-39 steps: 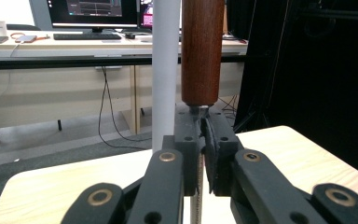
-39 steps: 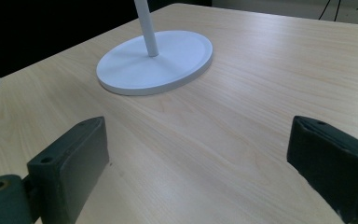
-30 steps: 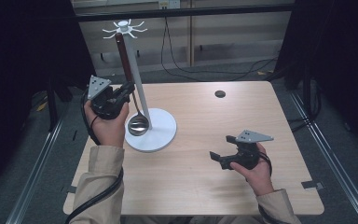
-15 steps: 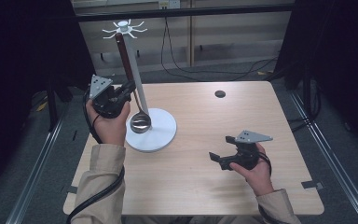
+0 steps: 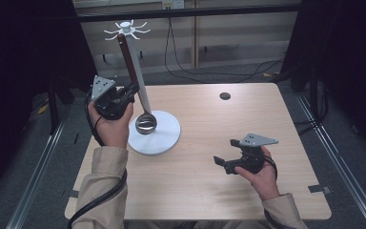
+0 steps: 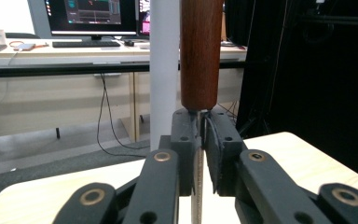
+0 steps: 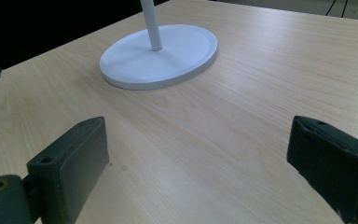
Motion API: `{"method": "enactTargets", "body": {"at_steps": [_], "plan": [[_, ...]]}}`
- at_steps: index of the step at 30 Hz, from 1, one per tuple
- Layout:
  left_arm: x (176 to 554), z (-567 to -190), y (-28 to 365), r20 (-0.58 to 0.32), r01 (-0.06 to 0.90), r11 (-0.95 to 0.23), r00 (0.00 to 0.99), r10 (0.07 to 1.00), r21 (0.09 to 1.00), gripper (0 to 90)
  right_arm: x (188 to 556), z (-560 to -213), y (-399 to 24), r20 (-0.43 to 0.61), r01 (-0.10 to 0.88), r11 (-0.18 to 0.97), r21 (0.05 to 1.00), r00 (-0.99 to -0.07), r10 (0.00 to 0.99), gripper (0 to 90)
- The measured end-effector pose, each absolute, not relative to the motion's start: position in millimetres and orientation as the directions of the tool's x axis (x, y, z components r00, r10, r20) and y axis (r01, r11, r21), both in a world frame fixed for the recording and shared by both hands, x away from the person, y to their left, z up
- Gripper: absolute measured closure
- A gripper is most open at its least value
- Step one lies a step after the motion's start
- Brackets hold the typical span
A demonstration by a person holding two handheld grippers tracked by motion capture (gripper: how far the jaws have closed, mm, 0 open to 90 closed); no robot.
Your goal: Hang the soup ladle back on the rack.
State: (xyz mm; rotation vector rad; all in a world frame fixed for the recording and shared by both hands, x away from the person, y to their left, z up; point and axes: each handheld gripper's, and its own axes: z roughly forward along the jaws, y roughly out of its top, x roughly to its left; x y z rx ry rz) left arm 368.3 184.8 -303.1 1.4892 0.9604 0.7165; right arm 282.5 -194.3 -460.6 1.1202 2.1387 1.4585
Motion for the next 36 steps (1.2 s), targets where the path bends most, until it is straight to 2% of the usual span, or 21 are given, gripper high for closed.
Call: {"method": "enactTargets", "body": {"at_steps": [8, 25, 27, 36], "plan": [[369, -302, 188, -0.073, 0.165, -0.008, 0.476, 0.876, 0.986, 79.8, 283, -460, -195, 0.158, 0.420, 0.171, 0.891, -0.642, 0.750, 5.1], [366, -303, 192, -0.060, 0.162, -0.020, 0.474, 0.879, 0.987, 69.9, 283, -460, -193, 0.160, 0.424, 0.175, 0.889, -0.644, 0.748, 5.1], [365, -305, 193, -0.062, 0.163, -0.018, 0.471, 0.880, 0.986, 62.7, 283, -460, -193, 0.161, 0.424, 0.174, 0.889, -0.644, 0.748, 5.1], [363, -319, 193, -0.059, 0.173, -0.031, 0.490, 0.869, 0.984, 48.6, 281, -460, -193, 0.158, 0.424, 0.176, 0.888, -0.642, 0.750, 5.1]]}}
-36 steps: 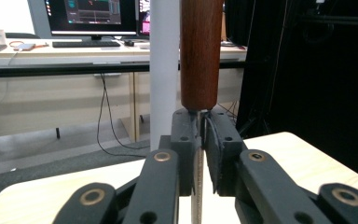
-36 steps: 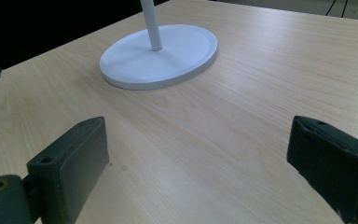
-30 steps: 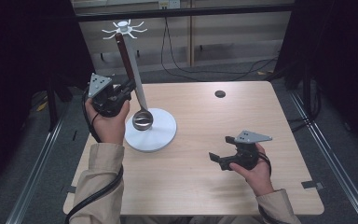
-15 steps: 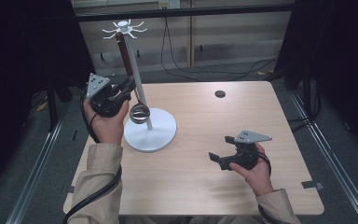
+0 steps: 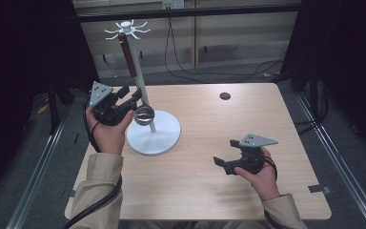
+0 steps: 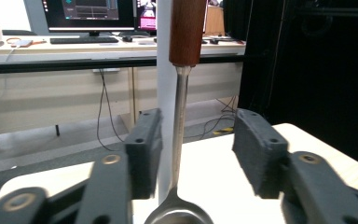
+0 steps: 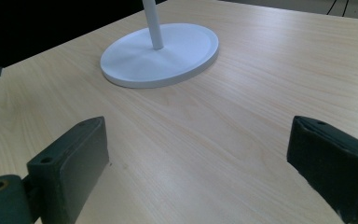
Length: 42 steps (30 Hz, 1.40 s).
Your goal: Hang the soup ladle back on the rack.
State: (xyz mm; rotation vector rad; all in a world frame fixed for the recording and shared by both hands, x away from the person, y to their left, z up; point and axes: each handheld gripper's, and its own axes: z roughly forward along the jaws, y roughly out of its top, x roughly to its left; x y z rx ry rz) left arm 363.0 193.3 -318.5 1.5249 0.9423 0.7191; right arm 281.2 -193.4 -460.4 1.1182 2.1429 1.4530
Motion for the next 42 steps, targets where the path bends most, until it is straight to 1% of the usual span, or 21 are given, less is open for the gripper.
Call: {"method": "enactTargets", "body": {"at_steps": [2, 5, 6, 10, 14, 19, 27, 39, 42], "plan": [[362, -320, 193, -0.057, 0.169, -0.032, 0.497, 0.866, 0.985, 45.4, 281, -460, -193, 0.157, 0.423, 0.175, 0.889, -0.642, 0.750, 5.1], [360, -323, 192, -0.065, 0.169, -0.023, 0.499, 0.864, 0.985, 38.3, 282, -461, -192, 0.155, 0.424, 0.181, 0.887, -0.644, 0.749, 5.1], [360, -324, 193, -0.053, 0.165, -0.035, 0.501, 0.864, 0.986, 37.4, 282, -461, -192, 0.156, 0.425, 0.182, 0.887, -0.644, 0.749, 5.1], [358, -328, 191, -0.054, 0.164, -0.034, 0.504, 0.862, 0.986, 32.3, 283, -460, -191, 0.153, 0.420, 0.182, 0.889, -0.648, 0.746, 5.1], [355, -333, 192, -0.047, 0.170, -0.047, 0.511, 0.858, 0.984, 29.2, 283, -460, -191, 0.153, 0.421, 0.184, 0.888, -0.649, 0.746, 5.2], [353, -341, 193, -0.060, 0.177, -0.036, 0.511, 0.858, 0.984, 25.2, 283, -460, -190, 0.152, 0.420, 0.186, 0.888, -0.650, 0.745, 5.1], [349, -353, 196, -0.072, 0.185, -0.029, 0.515, 0.854, 0.982, 20.6, 283, -461, -190, 0.150, 0.422, 0.190, 0.887, -0.651, 0.744, 5.2], [342, -365, 201, -0.071, 0.194, -0.035, 0.513, 0.855, 0.980, 17.6, 283, -461, -190, 0.152, 0.422, 0.190, 0.887, -0.652, 0.743, 5.2], [341, -368, 203, -0.059, 0.194, -0.048, 0.514, 0.856, 0.980, 17.1, 283, -461, -190, 0.152, 0.422, 0.190, 0.886, -0.653, 0.742, 5.2]]}}
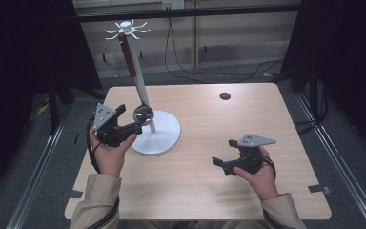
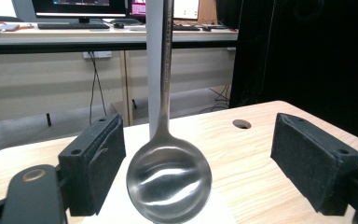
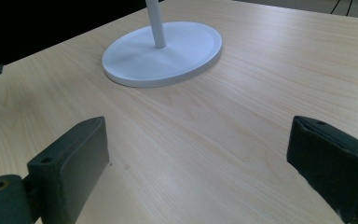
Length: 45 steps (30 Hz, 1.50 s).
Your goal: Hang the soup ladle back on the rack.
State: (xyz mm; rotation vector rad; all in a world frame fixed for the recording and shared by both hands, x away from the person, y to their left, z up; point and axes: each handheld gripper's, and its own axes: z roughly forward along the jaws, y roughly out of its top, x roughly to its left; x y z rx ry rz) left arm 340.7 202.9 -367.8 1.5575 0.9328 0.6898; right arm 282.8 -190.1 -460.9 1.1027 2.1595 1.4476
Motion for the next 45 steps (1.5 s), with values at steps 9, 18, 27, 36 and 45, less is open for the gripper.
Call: {"method": "enactTargets", "body": {"at_steps": [9, 18, 27, 36, 45], "plan": [[335, -379, 208, -0.048, 0.186, -0.057, 0.517, 0.855, 0.981, 15.1, 283, -461, -191, 0.154, 0.425, 0.187, 0.886, -0.649, 0.745, 5.2], [330, -390, 208, -0.051, 0.193, -0.060, 0.523, 0.851, 0.979, 14.3, 283, -462, -192, 0.153, 0.427, 0.191, 0.884, -0.649, 0.745, 5.3], [321, -408, 211, -0.046, 0.212, -0.078, 0.525, 0.850, 0.974, 13.5, 283, -462, -192, 0.146, 0.425, 0.202, 0.883, -0.656, 0.741, 5.5], [318, -420, 215, -0.056, 0.232, -0.080, 0.525, 0.849, 0.969, 13.5, 283, -463, -193, 0.149, 0.428, 0.200, 0.881, -0.653, 0.742, 5.5], [313, -429, 220, -0.054, 0.254, -0.097, 0.527, 0.848, 0.962, 13.1, 283, -464, -193, 0.147, 0.426, 0.202, 0.882, -0.656, 0.740, 5.3]]}}
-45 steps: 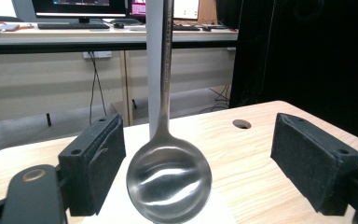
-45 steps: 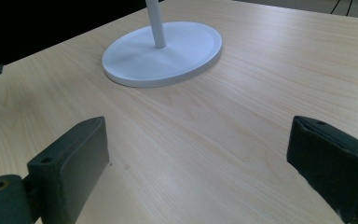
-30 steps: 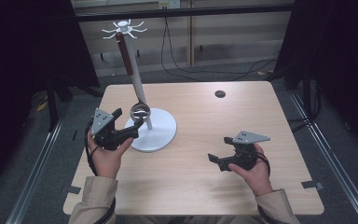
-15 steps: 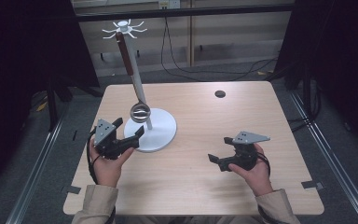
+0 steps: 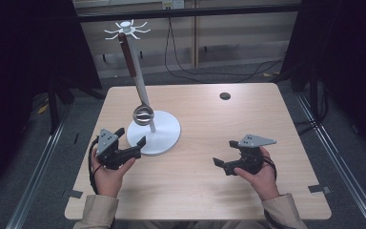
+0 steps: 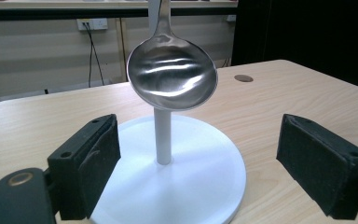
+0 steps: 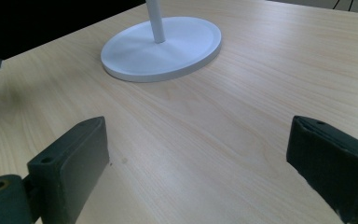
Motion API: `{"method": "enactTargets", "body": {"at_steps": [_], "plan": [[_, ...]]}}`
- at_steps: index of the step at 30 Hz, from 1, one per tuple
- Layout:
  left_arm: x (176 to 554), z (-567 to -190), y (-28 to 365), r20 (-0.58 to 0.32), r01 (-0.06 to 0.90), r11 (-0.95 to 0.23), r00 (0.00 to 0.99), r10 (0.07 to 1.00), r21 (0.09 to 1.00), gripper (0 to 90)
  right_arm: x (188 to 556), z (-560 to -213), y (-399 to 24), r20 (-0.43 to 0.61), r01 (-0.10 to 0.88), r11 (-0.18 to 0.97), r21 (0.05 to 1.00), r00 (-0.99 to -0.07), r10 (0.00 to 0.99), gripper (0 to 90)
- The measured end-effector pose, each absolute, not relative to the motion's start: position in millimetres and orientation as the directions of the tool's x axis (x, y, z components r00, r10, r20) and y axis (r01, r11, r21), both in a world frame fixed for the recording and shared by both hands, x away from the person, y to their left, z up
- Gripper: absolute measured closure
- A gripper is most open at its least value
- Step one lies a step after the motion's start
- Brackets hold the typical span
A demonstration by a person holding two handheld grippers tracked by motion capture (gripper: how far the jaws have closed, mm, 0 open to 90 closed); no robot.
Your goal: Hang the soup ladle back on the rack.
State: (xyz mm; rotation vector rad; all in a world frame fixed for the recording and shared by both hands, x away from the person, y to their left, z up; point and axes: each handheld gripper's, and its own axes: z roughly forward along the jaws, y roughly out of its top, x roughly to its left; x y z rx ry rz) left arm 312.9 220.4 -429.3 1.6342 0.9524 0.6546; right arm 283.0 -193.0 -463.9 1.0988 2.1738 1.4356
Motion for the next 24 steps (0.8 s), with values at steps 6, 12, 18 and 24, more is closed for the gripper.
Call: {"method": "enactTargets", "body": {"at_steps": [6, 12, 18, 24], "plan": [[309, -436, 221, -0.062, 0.268, -0.097, 0.527, 0.848, 0.959, 13.1, 282, -465, -194, 0.144, 0.428, 0.210, 0.879, -0.659, 0.739, 5.3], [305, -444, 220, -0.065, 0.283, -0.108, 0.541, 0.839, 0.953, 12.9, 281, -469, -197, 0.141, 0.436, 0.221, 0.872, -0.657, 0.741, 5.3], [305, -451, 218, -0.091, 0.303, -0.097, 0.553, 0.828, 0.948, 12.8, 279, -468, -197, 0.131, 0.429, 0.231, 0.873, -0.662, 0.738, 5.3], [306, -451, 217, -0.096, 0.303, -0.089, 0.545, 0.833, 0.949, 12.4, 276, -470, -198, 0.127, 0.428, 0.237, 0.872, -0.665, 0.736, 5.4]]}}
